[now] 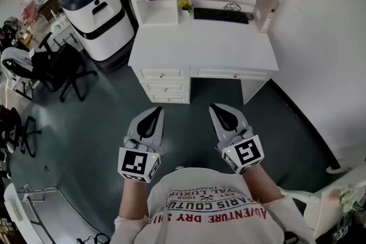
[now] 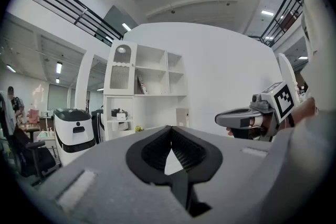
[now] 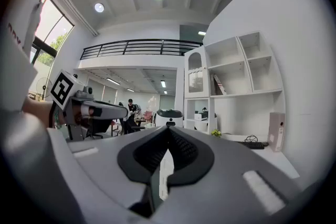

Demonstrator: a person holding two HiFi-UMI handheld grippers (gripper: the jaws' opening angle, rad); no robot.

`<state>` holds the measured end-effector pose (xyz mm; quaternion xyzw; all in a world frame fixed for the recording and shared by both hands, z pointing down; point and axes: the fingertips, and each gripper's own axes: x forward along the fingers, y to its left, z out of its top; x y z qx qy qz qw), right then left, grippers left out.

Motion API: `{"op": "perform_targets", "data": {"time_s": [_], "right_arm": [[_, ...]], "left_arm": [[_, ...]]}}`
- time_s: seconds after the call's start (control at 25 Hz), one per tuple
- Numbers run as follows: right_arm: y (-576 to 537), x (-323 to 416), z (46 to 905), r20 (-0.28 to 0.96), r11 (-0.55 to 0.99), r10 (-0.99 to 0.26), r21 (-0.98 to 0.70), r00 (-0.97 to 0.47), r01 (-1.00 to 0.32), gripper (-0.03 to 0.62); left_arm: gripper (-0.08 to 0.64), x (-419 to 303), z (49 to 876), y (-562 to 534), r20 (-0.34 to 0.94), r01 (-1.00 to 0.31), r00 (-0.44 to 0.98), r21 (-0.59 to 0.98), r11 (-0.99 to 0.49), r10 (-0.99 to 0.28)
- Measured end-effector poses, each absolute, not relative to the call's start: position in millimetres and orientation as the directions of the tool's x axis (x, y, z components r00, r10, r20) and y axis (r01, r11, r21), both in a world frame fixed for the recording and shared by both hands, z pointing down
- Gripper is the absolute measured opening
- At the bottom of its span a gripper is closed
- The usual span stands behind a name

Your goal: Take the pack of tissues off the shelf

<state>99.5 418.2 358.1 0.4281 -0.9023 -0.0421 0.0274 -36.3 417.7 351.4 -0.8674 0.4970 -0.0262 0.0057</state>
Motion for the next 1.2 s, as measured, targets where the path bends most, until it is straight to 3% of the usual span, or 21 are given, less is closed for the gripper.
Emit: {"op": "perform_targets", "data": {"time_s": [0.68, 0.72, 0.76, 0.8, 1.2], "right_arm": [[412.4, 69.4, 380.6, 0.089, 0.593, -0.804, 0.053, -0.588, -0.803, 0.000], [409.4, 64.9, 382.0, 0.091, 0.582, -0.812, 0.048, -0.577, -0.812, 0.000], [406.0, 60.0, 381.9, 0.090, 0.573, -0.818, 0.046, -0.568, -0.818, 0.000], [402.9, 54.4, 381.0, 0.085, 0.567, -0.822, 0.047, -0.563, -0.822, 0.000], [368.0, 8.3, 396.0, 0.101, 0.585, -0.809, 0.052, -0.579, -0.809, 0.000]], "left_arm": [[0.011, -70.2, 358.2, 419.1, 0.006, -0.865, 0.502, -0.012, -0.502, -0.865], [0.155, -78.1, 356.5, 414.8, -0.010, -0.872, 0.489, -0.016, -0.489, -0.872], [0.355, -85.5, 354.5, 410.1, -0.021, -0.876, 0.483, -0.023, -0.482, -0.876], [0.437, -92.8, 353.1, 405.7, -0.024, -0.878, 0.478, -0.031, -0.478, -0.878], [0.446, -145.1, 366.0, 368.0, 0.014, -0.892, 0.449, -0.047, -0.450, -0.893]]}}
